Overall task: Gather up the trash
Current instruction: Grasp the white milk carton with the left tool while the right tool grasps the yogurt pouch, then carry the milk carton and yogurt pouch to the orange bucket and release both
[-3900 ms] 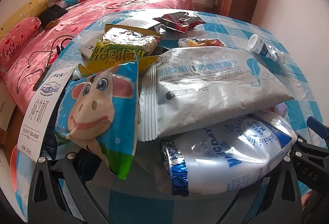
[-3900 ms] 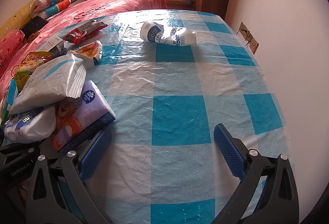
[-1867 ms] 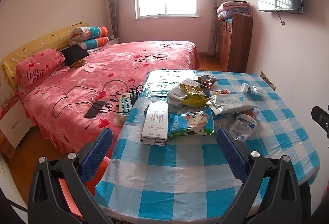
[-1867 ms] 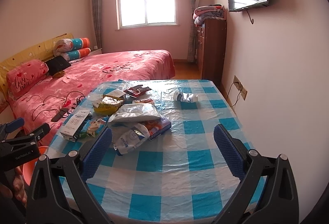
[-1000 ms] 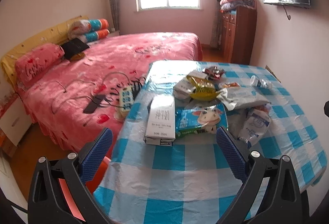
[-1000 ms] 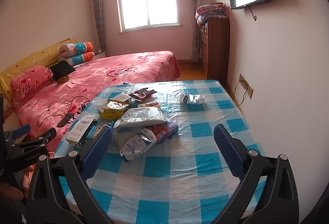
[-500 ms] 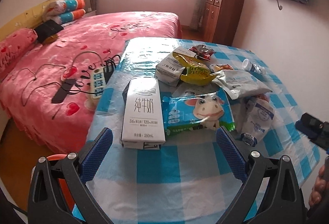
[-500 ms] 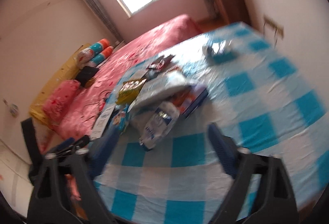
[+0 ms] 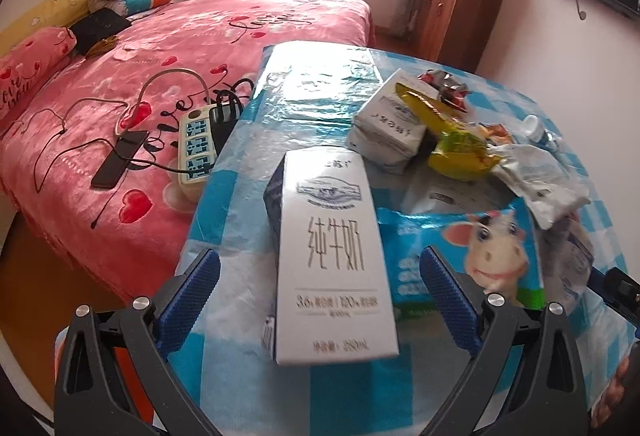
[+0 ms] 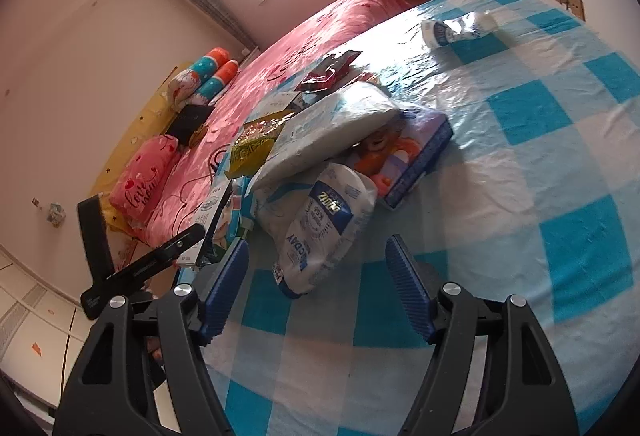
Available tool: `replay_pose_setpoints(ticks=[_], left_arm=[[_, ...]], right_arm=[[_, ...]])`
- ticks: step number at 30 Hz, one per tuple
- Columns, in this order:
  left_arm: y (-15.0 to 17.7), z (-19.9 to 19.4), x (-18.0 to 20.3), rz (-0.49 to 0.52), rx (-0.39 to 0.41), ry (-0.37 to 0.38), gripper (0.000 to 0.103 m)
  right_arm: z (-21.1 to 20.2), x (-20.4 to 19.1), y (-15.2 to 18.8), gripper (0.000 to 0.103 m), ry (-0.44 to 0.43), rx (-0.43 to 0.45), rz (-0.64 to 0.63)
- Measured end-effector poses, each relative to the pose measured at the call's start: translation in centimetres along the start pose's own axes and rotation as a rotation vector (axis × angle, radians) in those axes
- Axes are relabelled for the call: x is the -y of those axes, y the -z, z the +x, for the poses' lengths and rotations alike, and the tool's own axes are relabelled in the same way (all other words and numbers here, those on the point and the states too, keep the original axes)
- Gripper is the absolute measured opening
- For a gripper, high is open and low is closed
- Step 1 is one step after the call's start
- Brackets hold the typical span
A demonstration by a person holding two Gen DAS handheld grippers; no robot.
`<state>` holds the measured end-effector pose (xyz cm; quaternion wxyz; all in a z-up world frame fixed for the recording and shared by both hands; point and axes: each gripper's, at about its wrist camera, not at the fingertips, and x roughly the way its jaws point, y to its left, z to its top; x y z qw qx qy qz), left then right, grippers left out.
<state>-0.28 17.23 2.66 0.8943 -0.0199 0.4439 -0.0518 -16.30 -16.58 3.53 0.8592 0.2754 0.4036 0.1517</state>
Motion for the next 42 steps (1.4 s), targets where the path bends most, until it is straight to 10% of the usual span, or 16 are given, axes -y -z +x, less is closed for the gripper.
replay_pose_setpoints(ticks=[9,20,42], left_arm=[[0.5,1.3,-0.1,-0.052,-0.025,0.012,0.06],[1.5,-0.5,-0.2,-0.106,0.006,0.038,0.056],[5.0,-9.4,-4.4,-0.202,0.135,0.11,0.056]], right_arm=[[1.5,0.0,-0.4,0.064,-0.007,-0.026,-0.021],[2.0,-0.2,-0.4,0.029,0.009,-0.042,-0.066],[-0.3,-5.0,-0.6,0.017,-0.109,-0.009,-0.157]])
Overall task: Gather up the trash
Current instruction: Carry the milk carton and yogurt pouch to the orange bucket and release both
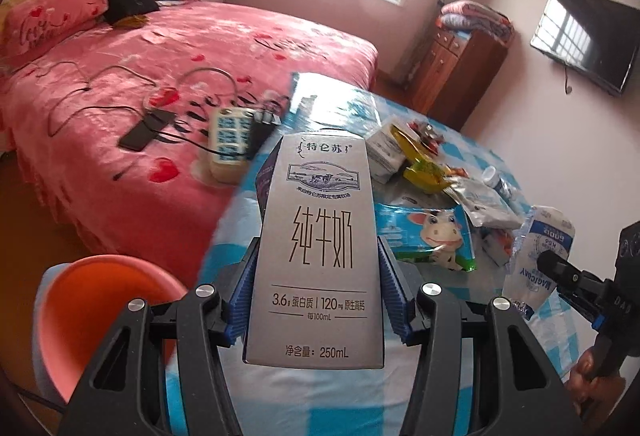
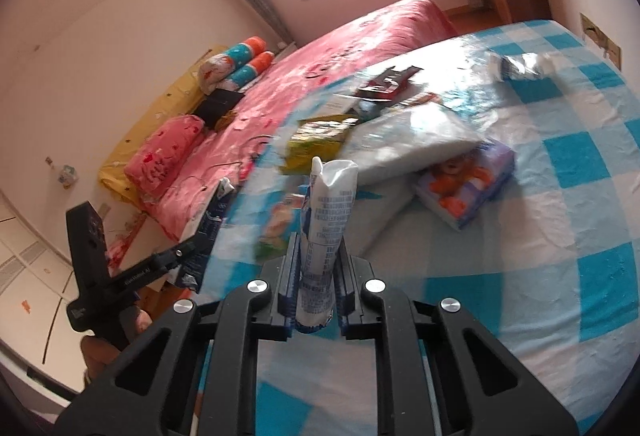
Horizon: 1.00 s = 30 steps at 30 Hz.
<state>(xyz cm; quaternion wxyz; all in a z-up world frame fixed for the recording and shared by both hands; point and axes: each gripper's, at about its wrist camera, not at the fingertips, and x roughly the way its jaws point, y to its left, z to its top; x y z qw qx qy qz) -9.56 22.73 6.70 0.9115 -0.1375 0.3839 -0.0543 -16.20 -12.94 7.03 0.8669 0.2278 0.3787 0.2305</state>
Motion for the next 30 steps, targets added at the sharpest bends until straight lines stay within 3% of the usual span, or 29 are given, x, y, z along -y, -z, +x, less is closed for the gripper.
replay_pose_setpoints(ticks=[7,16,23,25,26,27,30], left_arm=[[2.0,-4.4,-5.6,-0.067,0.054,-0.111,0.056],[6.1,-6.3,-13.6,-0.195,0.019,-0.246,0.056],[8.3,-5.3,-16.4,-0.228,-0.022,-0.299,0.057],[8.8,-5.0,-17.0,-0.228,-0.044,-0.313,0.066],[9.0,-4.9,-17.3,-0.232,-0.05,-0.325,0.079],[9.2,-5.1,-17.5,-0.235,-0.04,-0.332,0.081],[9.4,-5.5,-17.5,-0.212,-0.02,-0.357,0.086]], right_arm=[[3.5,-4.1,-0.7,0.017,-0.117,-0.085,-0.077],[12.6,-13.1,-0.2,0.017,-0.286,-0.288,-0.254],[16.8,-20.0,2.8,0.017,-0.295,-0.375,-0.369],[18.4,-21.7,3.9,0.017,-0.271,-0.391,-0.407],[19.5,-22.3,4.4,0.019,-0.262,-0.404,-0.409],[19.9,-22.6,4.8,0.021,-0.26,-0.409,-0.408],[20.7,-22.0,4.7,0.046,-0.215,-0.394,-0.369]])
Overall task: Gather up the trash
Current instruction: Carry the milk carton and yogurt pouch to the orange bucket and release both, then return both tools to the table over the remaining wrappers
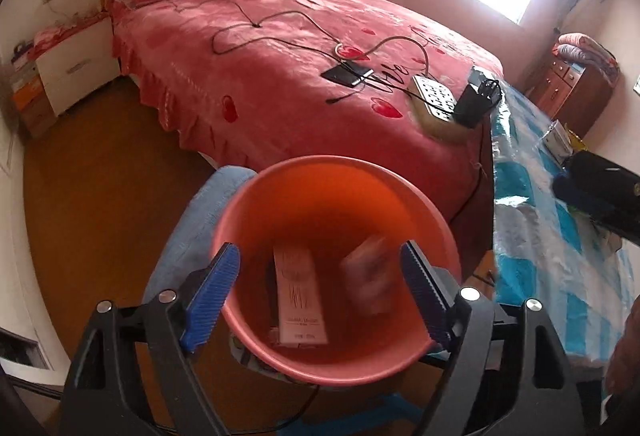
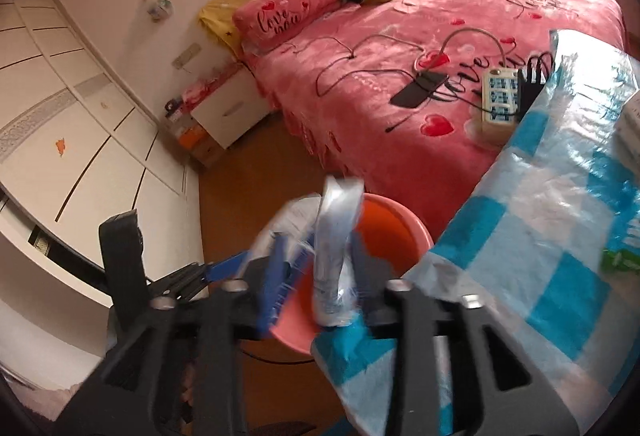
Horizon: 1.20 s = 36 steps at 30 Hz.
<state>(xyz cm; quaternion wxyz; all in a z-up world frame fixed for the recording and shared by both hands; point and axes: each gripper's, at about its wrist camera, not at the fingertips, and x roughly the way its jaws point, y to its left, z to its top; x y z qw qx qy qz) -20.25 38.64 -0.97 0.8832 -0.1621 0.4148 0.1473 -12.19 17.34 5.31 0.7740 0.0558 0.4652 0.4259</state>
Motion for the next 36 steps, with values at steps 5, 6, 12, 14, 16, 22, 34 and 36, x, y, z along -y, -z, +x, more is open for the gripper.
replay_pose_setpoints(ticks=[5,6,12,14,16,22,34,36], left_arm=[[-0.1,-1.5,0.3,0.028,0.083,0.002,0.087],[-0.1,-1.8,0.4,0.032,0.102,0.006,0.087],[-0.6,-4.1,1.9,0.045,0.202,0.069,0.09],[-0.7,-4.6,2.6,0.041,0.208,0.101,0.09],[-0.9,-4.8,3.5,0.046,0.192,0.13,0.09],[-1.1,-5.5,6.7,0.086,0.154,0.184,0.09],[-1.4,-6.3,13.8,0.207,0.092,0.236,0.09],[-1.5,-6.3,14.9,0.225,0.083,0.247,0.09]], right_arm=[[-1.7,1.7,0.3,0.074,0.099,0.07,0.031],[-2.6,2.2,0.5,0.077,0.122,0.108,0.037],[-5.0,3.9,1.9,0.081,0.159,0.188,0.033],[-5.5,5.4,2.4,0.081,0.163,0.222,0.043],[-6.8,6.9,2.7,0.083,0.163,0.24,0.051],[-10.6,10.8,4.8,0.091,0.173,0.332,0.06],[-15.8,13.4,7.5,0.098,0.224,0.414,0.104],[-16.1,13.1,7.5,0.098,0.224,0.414,0.104]])
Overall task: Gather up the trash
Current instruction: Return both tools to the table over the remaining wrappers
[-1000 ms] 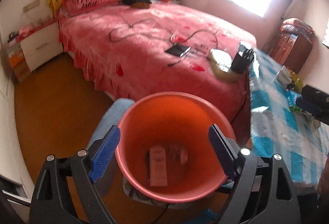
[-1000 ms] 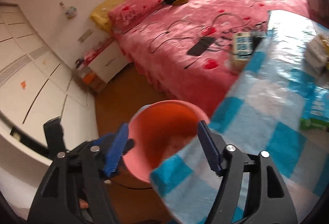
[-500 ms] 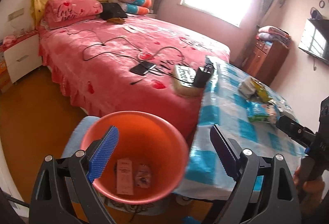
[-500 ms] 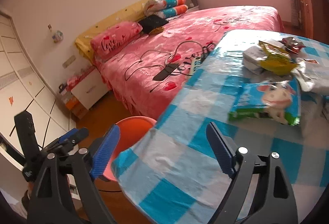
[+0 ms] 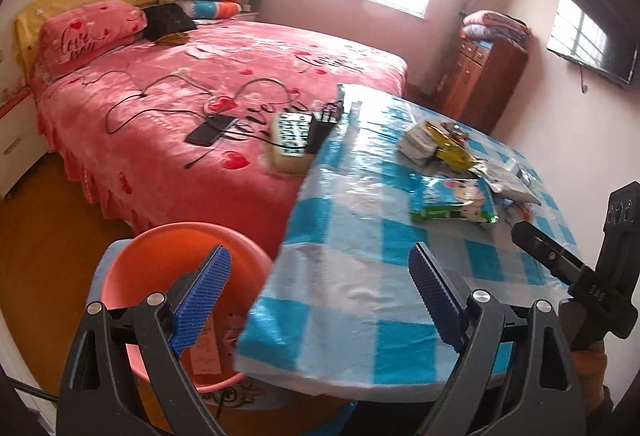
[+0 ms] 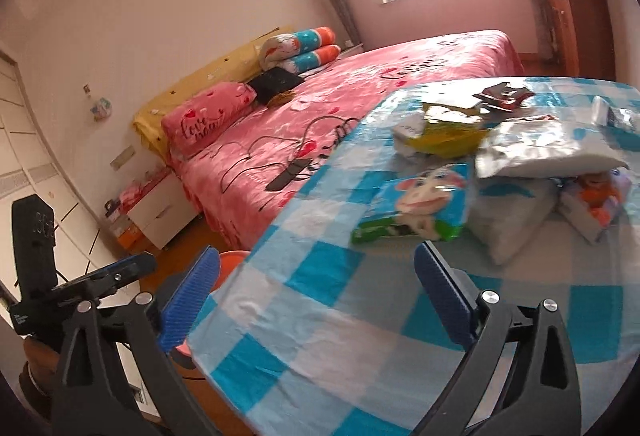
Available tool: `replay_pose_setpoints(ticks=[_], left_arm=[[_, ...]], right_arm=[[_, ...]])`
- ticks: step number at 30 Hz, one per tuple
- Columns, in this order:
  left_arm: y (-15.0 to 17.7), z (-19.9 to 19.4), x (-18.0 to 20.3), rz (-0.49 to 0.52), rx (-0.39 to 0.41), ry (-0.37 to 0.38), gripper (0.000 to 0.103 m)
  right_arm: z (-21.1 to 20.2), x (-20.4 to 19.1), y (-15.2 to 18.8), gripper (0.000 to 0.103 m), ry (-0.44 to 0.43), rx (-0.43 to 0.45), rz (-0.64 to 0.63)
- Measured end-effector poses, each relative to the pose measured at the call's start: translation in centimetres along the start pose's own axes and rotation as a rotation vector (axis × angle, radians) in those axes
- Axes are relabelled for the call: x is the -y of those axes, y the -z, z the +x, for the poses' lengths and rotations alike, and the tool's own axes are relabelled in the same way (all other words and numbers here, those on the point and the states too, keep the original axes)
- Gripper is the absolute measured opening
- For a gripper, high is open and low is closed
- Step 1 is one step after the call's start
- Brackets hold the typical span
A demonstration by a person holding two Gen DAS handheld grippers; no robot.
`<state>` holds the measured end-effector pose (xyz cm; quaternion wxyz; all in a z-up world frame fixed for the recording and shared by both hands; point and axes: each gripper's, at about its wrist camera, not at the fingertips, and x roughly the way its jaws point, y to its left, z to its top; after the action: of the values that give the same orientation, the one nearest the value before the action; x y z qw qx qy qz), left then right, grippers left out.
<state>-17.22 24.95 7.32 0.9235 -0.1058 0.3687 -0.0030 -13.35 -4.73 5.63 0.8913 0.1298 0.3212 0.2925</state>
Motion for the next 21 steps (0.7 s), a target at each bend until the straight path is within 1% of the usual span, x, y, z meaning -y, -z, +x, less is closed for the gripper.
replay_pose_setpoints(ticks=[8,12,21], left_arm=[[-1.1,1.0,4.0,0.052,-0.026,0.054,0.09],[-1.9,1.6,6.3,0.086,-0.032,0.073,0.09],[-3.9,3.3,11.1,0.163,-0.042,0.129,0.09]], right_arm=[[-3.0,2.4,0.2,0.098,0.06,0.043,0.002],[-3.4,3.5,0.1,0.098,0.089,0.047,0.006],[-6.1,7.2,-0.5,0.098,0.13,0.064,0.083]])
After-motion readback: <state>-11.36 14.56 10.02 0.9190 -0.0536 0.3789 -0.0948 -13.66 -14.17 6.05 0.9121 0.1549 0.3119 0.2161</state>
